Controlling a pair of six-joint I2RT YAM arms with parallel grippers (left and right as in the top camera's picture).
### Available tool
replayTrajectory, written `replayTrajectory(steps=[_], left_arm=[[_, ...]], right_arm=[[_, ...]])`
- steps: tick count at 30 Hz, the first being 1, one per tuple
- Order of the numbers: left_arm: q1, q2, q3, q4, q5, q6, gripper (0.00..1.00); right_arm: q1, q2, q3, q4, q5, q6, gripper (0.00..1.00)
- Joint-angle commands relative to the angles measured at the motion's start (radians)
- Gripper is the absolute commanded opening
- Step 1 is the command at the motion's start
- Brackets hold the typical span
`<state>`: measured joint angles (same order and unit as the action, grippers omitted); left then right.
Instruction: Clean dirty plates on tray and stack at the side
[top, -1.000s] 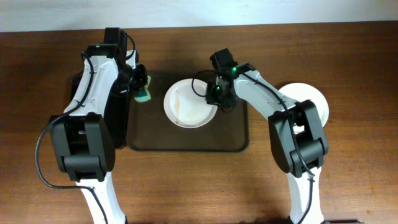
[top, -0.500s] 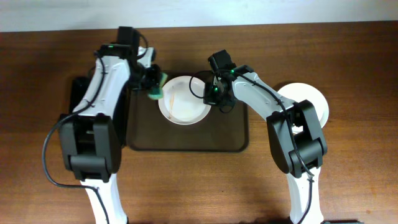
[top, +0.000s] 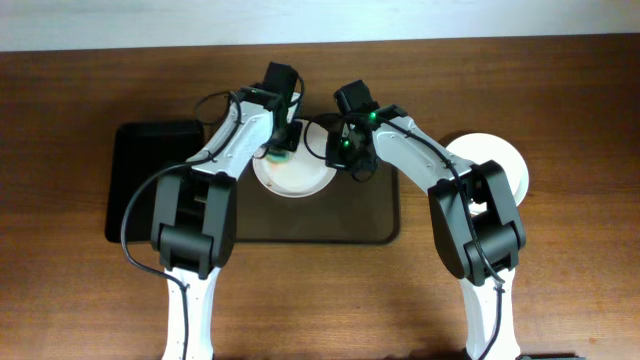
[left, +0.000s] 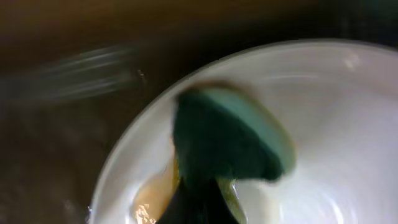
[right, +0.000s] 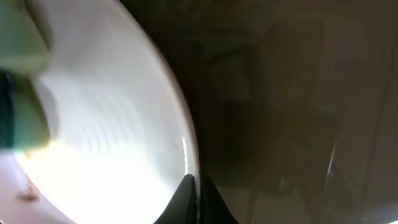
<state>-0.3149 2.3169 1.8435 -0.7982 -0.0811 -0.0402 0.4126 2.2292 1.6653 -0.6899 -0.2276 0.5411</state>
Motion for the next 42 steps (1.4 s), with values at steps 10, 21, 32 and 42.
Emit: replayTrajectory(steps=[10, 21, 32, 42], left_arm=[[0.016, 0.101, -0.010, -0.360, -0.022, 0.212, 0.00], [0.058, 0.101, 0.083, -0.316, 0.119, -0.271, 0.00], [-0.044, 0.125, 0.057, -0.233, -0.082, -0.323, 0.00], [-0.062, 0.115, 0.121, -0.195, -0.358, -0.337, 0.00]], right_arm=[[0.002, 0.005, -0.007, -0.001, -0.010, -0.009, 0.04], [-0.001, 0.005, -0.007, 0.089, -0.049, 0.071, 0.04], [0.000, 0.005, -0.007, 0.087, -0.051, 0.077, 0.04], [0.000, 0.005, -0.007, 0.076, -0.050, 0.066, 0.04]])
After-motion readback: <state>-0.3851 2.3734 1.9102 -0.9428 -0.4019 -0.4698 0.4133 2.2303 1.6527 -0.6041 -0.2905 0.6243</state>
